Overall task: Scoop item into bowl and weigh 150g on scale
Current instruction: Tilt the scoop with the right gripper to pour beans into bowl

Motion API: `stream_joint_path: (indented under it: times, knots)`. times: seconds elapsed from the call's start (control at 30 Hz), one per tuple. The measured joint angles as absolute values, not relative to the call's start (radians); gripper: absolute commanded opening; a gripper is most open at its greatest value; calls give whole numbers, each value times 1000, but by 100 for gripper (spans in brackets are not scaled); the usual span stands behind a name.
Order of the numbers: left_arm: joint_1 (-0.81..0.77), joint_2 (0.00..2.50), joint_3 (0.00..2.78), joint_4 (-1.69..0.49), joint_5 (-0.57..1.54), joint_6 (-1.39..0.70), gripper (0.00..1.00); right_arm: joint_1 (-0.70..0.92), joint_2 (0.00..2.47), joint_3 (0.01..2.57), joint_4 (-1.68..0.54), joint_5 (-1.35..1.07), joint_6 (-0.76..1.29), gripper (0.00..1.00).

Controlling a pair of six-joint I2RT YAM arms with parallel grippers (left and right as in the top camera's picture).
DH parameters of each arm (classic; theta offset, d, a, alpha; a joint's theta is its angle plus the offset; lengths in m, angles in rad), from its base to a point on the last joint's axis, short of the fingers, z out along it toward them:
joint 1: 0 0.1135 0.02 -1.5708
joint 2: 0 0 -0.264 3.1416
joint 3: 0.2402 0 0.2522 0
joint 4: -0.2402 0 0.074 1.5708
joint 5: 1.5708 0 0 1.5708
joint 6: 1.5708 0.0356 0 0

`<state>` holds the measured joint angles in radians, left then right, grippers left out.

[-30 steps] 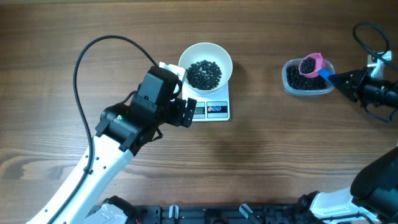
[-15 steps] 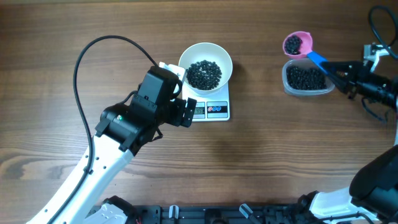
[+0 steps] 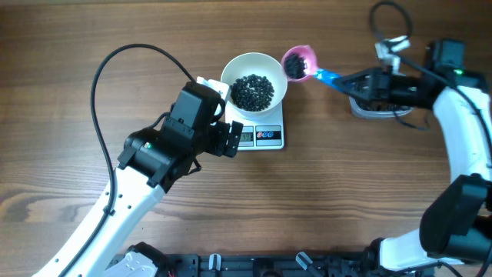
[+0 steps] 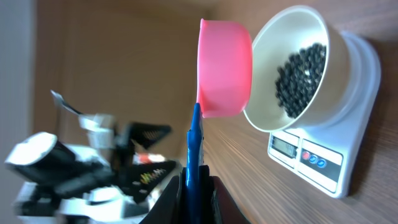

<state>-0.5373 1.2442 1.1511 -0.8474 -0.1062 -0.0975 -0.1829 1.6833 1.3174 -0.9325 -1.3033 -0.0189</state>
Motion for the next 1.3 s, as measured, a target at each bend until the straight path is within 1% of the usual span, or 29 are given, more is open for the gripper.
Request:
stream_joint_path:
  times: [0.23,0.4,0.53,0.73,1.03,1.3]
  knots:
    - [-537,1244,1151,-847,-106,-97,100,26,1683,1317,-791,-1116,-18,4]
    - [-537,1244,1151,-847,-107,-97,100,107,1683,1317,-681,-1007,-5,4]
    - [-537,1244,1151,-847,-106,-97,100,170,1679,1317,-631,-856,14,4]
    - [-537,1244,1151,-847,-106,-97,100,224,1634,1317,-595,-687,23,4]
    - [-537,1244,1151,-847,-106,-97,100,246,1602,1317,-589,-545,9,4]
    - [-537,1244,1151,-847,-107,-98,100,300,1602,1317,-586,-413,-38,4]
